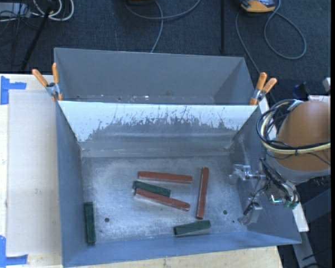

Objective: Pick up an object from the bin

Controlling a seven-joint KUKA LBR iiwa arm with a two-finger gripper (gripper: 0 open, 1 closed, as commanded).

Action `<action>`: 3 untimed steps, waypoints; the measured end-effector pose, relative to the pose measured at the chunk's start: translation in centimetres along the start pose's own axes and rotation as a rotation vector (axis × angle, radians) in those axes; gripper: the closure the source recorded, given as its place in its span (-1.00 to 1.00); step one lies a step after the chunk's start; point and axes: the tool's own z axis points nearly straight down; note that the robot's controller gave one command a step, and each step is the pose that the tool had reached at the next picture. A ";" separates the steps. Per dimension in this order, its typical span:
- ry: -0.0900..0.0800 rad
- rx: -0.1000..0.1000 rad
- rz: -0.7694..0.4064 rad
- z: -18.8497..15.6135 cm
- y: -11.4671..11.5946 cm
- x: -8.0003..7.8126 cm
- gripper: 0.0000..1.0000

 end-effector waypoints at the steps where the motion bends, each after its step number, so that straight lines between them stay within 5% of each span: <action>1: -0.011 0.000 0.031 9.3 4.2 -0.2 -1.00; 2: -0.009 0.002 0.028 9.1 4.1 -0.1 1.00; 3: -0.010 -0.001 0.157 5.5 8.6 0.9 1.00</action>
Offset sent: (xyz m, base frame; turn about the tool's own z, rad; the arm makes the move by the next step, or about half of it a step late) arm 0.0002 0.0400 -0.0900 0.0322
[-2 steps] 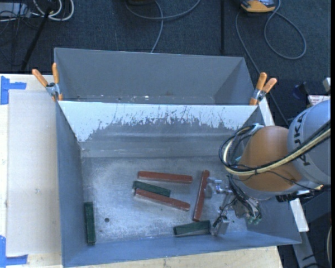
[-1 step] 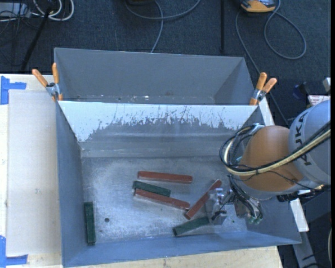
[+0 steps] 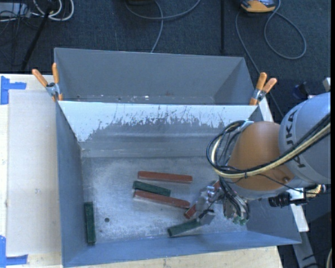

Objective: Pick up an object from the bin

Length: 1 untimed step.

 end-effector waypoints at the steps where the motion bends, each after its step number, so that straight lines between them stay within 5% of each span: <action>1: 0.002 0.002 -0.001 0.1 -0.1 0.0 -1.00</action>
Offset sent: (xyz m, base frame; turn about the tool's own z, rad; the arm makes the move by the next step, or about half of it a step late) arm 0.0000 0.0000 0.0000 0.0000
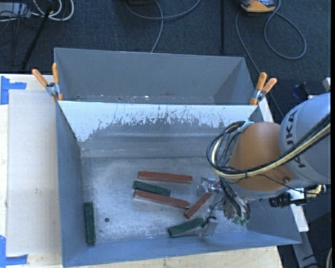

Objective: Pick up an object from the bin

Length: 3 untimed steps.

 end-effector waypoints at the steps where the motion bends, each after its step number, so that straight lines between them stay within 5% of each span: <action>1: 0.003 0.000 -0.017 3.9 1.4 -1.2 -1.00; 2: 0.002 0.001 -0.019 3.7 1.3 -1.2 1.00; 3: -0.008 -0.003 -0.027 -9.1 5.7 -1.6 1.00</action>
Offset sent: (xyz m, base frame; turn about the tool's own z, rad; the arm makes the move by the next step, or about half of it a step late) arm 0.0141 0.0112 -0.0363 -0.0140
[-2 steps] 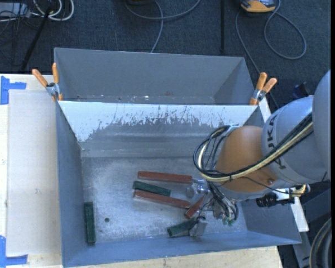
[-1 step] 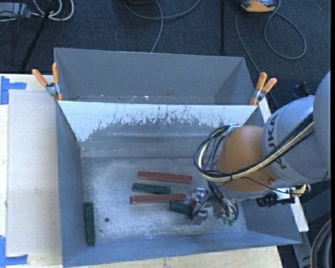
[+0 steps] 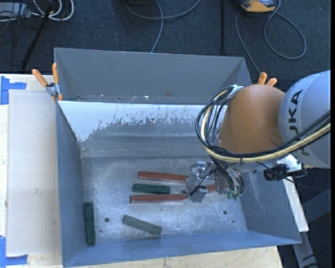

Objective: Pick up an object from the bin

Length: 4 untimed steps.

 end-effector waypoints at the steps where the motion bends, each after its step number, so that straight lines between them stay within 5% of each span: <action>1: 0.004 0.002 -0.495 -5.2 -5.6 -0.5 1.00; 2: 0.016 0.000 -0.327 5.8 -2.1 1.3 1.00; 3: 0.010 0.001 -0.328 5.5 -2.1 1.1 -1.00; 4: -0.005 0.000 -0.385 12.8 2.5 2.2 -1.00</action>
Offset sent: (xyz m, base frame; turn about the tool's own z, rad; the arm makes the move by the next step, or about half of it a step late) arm -0.0041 -0.0552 0.0513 -0.4977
